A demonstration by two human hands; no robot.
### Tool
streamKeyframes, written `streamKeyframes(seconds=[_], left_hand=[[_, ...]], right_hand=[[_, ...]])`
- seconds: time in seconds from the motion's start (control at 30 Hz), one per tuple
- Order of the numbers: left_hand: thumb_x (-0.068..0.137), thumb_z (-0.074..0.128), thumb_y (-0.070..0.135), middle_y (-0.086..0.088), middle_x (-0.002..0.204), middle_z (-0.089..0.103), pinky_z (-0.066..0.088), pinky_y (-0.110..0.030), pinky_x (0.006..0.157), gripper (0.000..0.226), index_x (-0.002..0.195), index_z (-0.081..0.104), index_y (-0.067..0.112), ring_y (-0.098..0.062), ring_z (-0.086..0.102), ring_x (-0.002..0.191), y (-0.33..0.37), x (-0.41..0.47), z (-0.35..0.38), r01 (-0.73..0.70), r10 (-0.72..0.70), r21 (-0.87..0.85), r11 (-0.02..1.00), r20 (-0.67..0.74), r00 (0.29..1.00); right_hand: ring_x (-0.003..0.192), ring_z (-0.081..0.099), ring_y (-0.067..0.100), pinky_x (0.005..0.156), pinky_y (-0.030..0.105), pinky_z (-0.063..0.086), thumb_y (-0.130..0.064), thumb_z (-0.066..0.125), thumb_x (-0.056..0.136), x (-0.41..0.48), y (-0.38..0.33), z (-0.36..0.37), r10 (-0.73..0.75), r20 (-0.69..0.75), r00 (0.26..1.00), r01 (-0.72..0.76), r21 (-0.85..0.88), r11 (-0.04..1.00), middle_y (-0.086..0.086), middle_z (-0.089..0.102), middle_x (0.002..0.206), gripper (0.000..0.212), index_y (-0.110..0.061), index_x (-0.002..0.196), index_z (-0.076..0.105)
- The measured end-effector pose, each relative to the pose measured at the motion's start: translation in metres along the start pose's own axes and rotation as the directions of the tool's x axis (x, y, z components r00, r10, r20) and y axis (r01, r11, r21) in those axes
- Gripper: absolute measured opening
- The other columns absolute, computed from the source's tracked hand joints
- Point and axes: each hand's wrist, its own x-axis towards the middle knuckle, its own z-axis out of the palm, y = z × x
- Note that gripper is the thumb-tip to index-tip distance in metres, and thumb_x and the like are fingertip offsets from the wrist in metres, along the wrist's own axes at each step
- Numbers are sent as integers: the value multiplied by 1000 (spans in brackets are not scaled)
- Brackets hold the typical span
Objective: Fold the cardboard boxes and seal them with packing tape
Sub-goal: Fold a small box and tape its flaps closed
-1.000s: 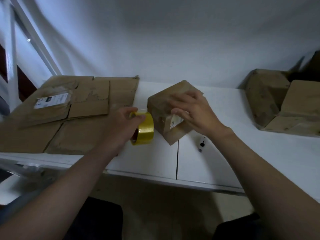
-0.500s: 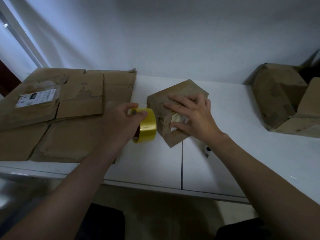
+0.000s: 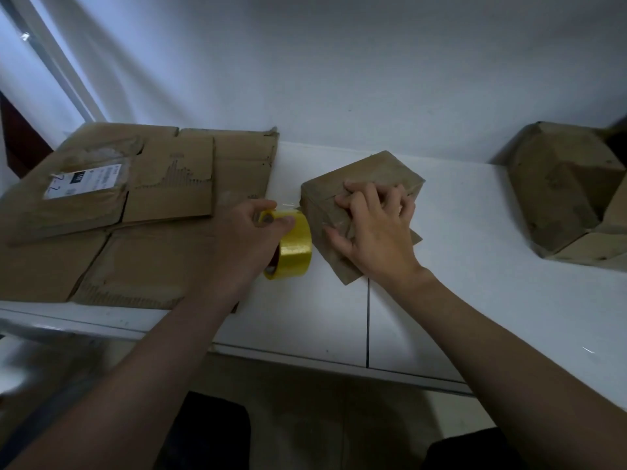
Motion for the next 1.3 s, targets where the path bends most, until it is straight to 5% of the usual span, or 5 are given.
streamKeyframes(seconds=[0.3, 0.53, 0.73, 1.17, 1.3], left_hand=[[89, 74, 34, 1, 121, 56, 59, -34, 72, 40, 127, 63, 31, -19, 61, 103, -6, -2, -3, 7, -8, 40, 999, 19, 1000], [90, 73, 35, 15, 104, 56, 62, -42, 77, 35, 123, 61, 37, -20, 64, 100, 3, -26, -1, 14, -11, -43, 999, 70, 998], [92, 69, 36, 9, 116, 54, 46, -13, 53, 43, 132, 55, 32, -5, 57, 92, 9, -57, 11, -98, 98, -5, 995, 43, 994], [91, 71, 40, 6, 121, 60, 46, -22, 62, 47, 134, 57, 30, -11, 61, 104, 14, -35, 29, -162, 163, 32, 986, -69, 984], [89, 73, 42, 5, 119, 62, 57, -36, 78, 44, 129, 56, 35, -13, 63, 104, 11, -23, 38, -147, 148, 21, 989, -65, 987]], right_hand=[[118, 46, 28, 95, 39, 28, -81, 59, 76, 3, 15, -9, -102, 105, 989, 96, 57, 994, -10, 54, 143, 71, -29, 125, 63], [121, 49, 22, 104, 38, 32, -40, 48, 103, 17, 41, -45, -111, 128, 985, 67, 310, 948, -14, 48, 152, 43, -34, 145, 52], [134, 33, 39, 109, 54, 28, -32, 63, 91, 25, 76, -60, 193, 323, 927, -230, 78, 970, 1, 41, 156, 55, -46, 142, 51], [71, 54, 8, 69, 28, 43, -38, 69, 94, 39, 49, -75, 202, 122, 972, -231, 303, 925, -4, 68, 83, 21, -21, 93, 81], [105, 51, 19, 87, 20, 39, -21, 65, 93, 40, 68, -65, 247, 168, 954, -290, 326, 900, 2, 59, 110, 14, -24, 95, 78]])
